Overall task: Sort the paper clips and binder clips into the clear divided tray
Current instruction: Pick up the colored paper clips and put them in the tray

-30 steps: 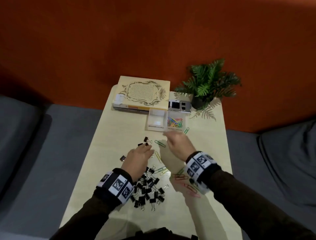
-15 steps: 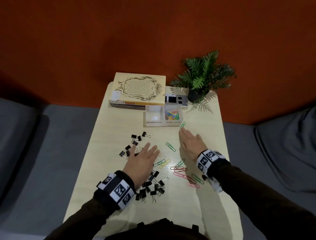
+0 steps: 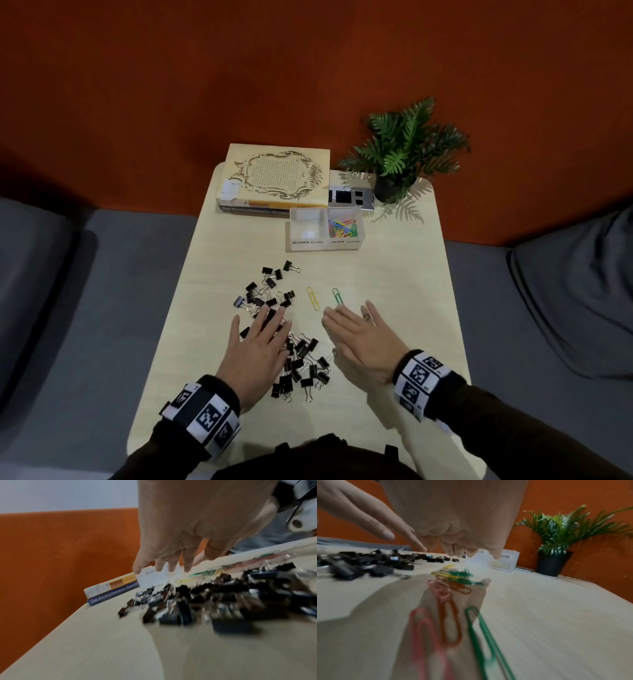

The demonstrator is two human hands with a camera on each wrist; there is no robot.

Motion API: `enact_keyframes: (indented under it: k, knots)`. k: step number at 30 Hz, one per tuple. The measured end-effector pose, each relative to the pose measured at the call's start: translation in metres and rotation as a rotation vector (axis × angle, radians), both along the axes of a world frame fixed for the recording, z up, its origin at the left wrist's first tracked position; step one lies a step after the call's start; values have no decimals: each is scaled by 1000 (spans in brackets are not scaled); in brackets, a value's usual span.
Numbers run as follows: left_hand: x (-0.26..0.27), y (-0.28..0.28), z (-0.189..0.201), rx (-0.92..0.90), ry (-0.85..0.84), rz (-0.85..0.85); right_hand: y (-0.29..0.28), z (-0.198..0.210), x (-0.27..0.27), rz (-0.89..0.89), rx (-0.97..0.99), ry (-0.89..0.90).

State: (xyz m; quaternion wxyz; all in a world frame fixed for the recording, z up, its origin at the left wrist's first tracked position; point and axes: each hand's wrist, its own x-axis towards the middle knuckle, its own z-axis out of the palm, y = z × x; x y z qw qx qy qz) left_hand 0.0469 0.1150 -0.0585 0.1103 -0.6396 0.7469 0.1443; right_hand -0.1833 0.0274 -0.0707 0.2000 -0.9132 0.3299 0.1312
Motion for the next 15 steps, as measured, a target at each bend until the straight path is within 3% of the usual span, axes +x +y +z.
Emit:
enact_keyframes:
  k: [5, 10, 11, 15]
  knots:
    - [-28, -31, 15, -184, 76, -22, -26, 11, 19, -41, -12, 9]
    - [-53, -66, 11, -78, 66, 32, -28, 17, 8, -86, 54, 76]
    - [-54, -69, 9, -82, 79, 48, -25, 21, -3, -163, 74, 29]
    - [-59, -70, 5, -95, 147, 128, -4, 29, -66, -782, 81, -302]
